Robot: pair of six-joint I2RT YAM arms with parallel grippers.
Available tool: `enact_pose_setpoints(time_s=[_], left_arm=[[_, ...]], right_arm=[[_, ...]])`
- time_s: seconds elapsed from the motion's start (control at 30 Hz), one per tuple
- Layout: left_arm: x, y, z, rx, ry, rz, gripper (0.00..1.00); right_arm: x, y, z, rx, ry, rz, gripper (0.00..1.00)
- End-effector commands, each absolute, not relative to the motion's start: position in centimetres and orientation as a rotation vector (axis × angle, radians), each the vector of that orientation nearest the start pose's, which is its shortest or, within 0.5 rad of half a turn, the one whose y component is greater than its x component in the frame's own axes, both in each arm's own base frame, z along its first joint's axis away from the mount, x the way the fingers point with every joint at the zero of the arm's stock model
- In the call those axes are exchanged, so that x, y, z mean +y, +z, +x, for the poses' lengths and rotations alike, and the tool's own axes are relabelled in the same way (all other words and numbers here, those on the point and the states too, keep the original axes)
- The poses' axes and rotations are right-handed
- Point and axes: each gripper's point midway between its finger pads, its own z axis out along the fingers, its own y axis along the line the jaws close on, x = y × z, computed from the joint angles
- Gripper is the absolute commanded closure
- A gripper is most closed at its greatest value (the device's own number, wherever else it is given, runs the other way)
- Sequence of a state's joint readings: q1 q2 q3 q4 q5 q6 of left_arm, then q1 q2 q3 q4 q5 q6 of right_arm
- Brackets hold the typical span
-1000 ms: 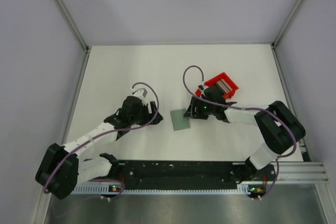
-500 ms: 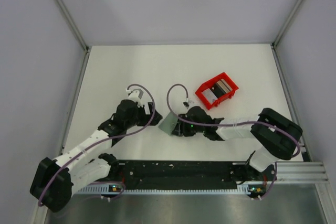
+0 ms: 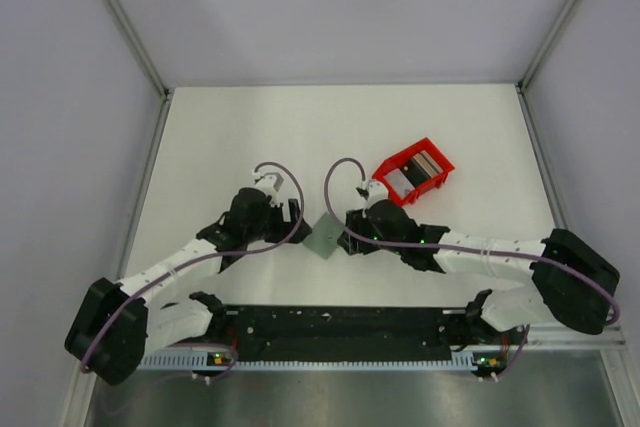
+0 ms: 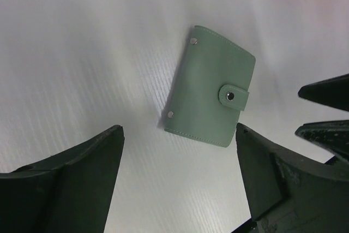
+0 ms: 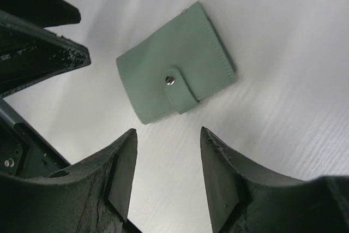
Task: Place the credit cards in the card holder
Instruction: Open the card holder at the center of the board.
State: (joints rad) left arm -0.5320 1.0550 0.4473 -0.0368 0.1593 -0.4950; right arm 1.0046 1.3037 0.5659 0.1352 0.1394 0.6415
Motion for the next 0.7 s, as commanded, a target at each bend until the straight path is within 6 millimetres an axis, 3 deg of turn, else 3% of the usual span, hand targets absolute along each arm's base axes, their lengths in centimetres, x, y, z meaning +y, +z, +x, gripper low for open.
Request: enact_pose_setpoints(time_s=[0.0,0.17,0.3,0.47,0.53,0.67], left_arm=[[-19.8,8.3,24.6,2.334,-0.707,0.125,0.14],[-21.1,7.2,23.5,2.364,-0.799,0.220,0.25],[-21.0,6.0,23.0,2.413,-0.793,0.224,0.31],[-20.9,4.8,22.9,2.485,-0.758,0.217,0.42],[-20.9,4.5,23.0,2.496,-0.754,0.220,0.53],[-21.1,4.2,23.2,2.510,-0.744,0.215,0.54]], right_arm=[[29.7,8.6,21.9,2.284,0.760,-0.380,0.50],[31.5,8.2,22.3,2.281,0.987,-0.458,0.53],[33.5,8.0,22.0,2.288,1.075,-0.573,0.57],[34.5,7.4,22.4,2.290,1.101,-0.590,0.59],[34.6,7.4,22.6,2.292,1.096,-0.587,0.59],[34.5,6.5,23.2,2.314,1.057,-0.590,0.59]])
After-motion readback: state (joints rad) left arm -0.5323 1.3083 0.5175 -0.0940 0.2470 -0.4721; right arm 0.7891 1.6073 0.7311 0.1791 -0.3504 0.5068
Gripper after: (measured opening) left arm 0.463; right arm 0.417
